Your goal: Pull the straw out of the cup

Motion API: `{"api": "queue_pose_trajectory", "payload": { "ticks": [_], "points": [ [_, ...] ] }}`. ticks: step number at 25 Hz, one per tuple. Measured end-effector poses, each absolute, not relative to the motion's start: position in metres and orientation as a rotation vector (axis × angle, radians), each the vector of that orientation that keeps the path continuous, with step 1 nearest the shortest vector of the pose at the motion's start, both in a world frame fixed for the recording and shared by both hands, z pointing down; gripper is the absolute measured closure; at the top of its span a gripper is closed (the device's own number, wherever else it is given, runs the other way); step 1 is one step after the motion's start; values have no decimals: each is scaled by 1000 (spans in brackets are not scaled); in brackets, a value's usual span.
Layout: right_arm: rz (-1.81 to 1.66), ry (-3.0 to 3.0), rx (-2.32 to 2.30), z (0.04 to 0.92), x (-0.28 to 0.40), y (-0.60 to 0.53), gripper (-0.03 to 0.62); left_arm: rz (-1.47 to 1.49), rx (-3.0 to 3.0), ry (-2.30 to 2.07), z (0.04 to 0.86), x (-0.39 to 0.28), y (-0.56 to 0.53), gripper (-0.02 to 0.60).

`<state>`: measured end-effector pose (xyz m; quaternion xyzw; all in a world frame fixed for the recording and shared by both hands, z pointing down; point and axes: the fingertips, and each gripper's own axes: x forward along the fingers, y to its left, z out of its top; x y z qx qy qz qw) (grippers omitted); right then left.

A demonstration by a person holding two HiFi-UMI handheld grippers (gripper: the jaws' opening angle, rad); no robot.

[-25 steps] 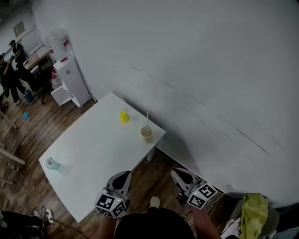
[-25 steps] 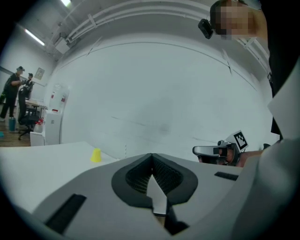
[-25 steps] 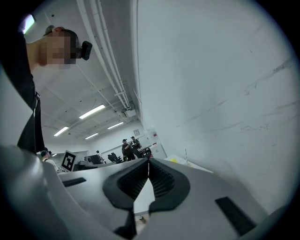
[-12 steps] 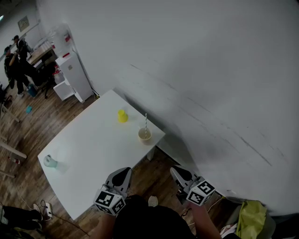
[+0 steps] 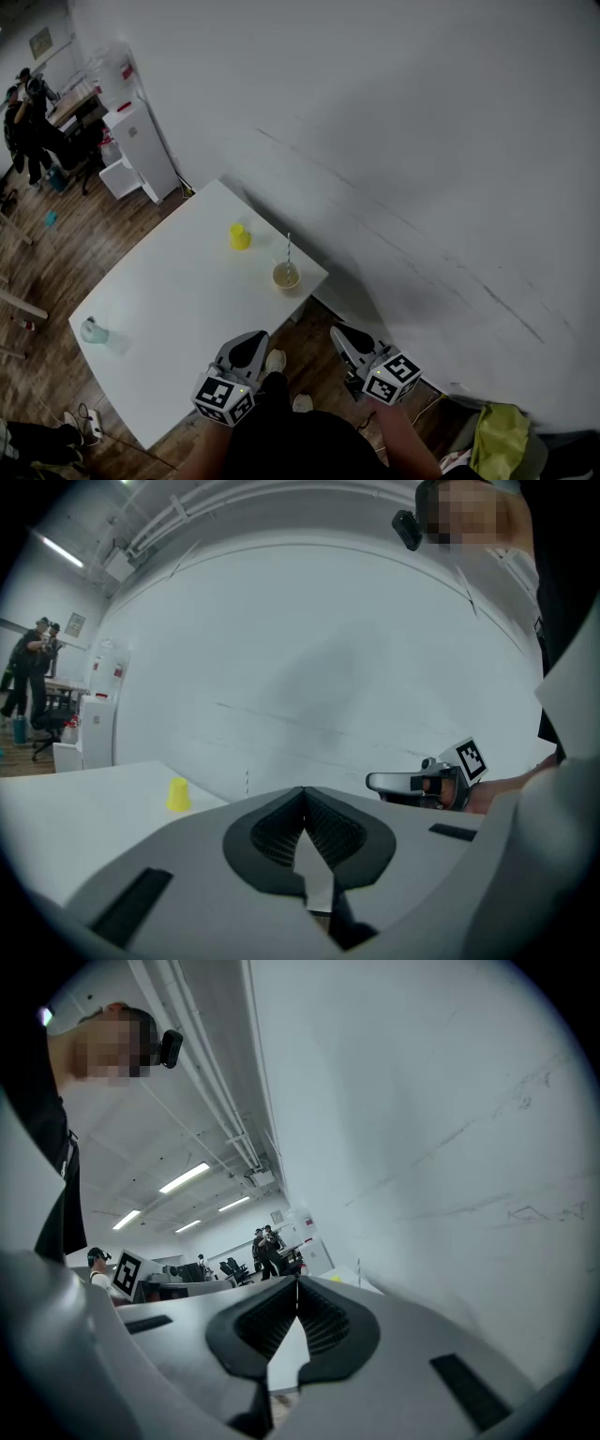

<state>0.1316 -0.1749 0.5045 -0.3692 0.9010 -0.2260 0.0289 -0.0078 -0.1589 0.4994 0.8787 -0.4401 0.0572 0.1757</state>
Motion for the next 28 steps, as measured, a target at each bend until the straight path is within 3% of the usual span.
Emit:
{"api": "queue_pose_trajectory", "payload": {
  "ticks": [28],
  "points": [
    [-802,2910,-1293,583,65,-333,571,295,2446,-1137,575,-11,-299,568]
  ]
}}
